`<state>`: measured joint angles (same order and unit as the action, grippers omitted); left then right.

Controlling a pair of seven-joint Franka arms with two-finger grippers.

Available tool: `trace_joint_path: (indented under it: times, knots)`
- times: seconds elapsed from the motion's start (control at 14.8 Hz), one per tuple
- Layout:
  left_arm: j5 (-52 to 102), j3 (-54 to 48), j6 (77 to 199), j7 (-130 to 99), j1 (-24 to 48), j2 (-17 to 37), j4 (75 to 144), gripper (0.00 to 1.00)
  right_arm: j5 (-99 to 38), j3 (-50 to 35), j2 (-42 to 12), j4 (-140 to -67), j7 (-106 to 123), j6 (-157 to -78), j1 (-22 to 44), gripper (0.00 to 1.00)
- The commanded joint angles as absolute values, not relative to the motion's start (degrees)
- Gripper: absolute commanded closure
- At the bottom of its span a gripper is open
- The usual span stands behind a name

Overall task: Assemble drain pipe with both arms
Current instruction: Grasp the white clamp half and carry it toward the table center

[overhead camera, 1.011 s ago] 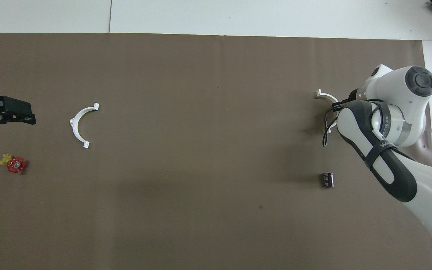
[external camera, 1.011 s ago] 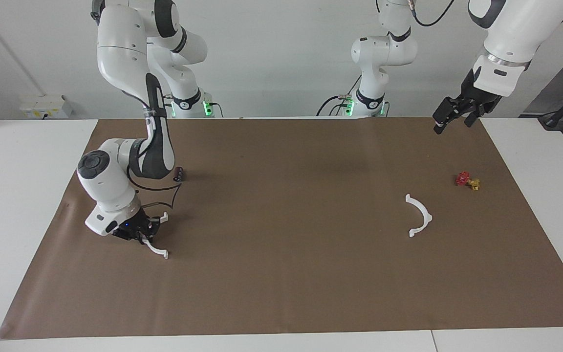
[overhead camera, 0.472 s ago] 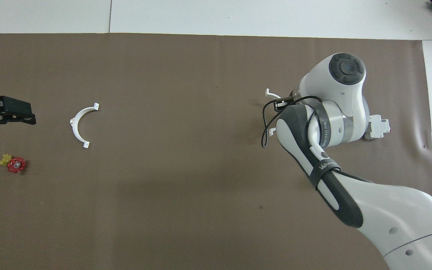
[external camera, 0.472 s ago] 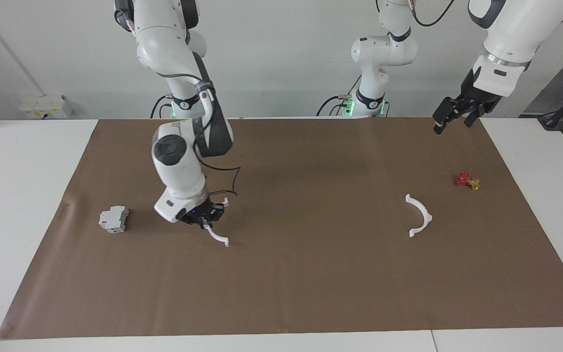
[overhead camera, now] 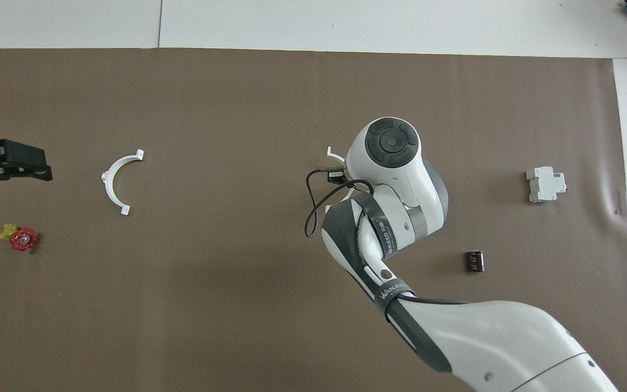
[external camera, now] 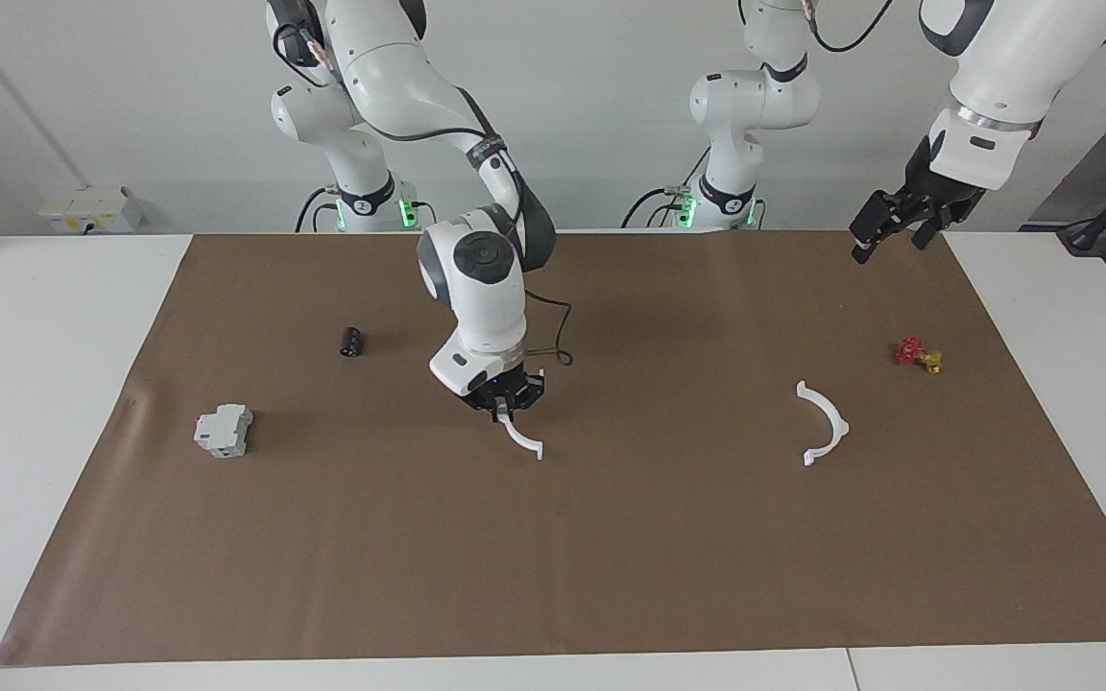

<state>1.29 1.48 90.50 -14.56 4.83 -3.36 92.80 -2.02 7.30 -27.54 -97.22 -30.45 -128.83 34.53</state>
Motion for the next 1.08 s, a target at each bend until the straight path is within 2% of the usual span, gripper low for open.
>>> trace_joint_path:
  times: [0.0,1.01]
  knots:
    - [2.11,1.23,90.88,-14.50,4.22,-4.48,94.04,0.00,-0.97,7.38,-29.27,-96.68,-32.78,-130.69,35.51,1.00]
    - [2.11,1.23,90.79,-14.50,4.22,-4.48,94.13,0.00,2.81,7.29,-29.44,-99.14,-26.81,-130.61,37.44,1.00]
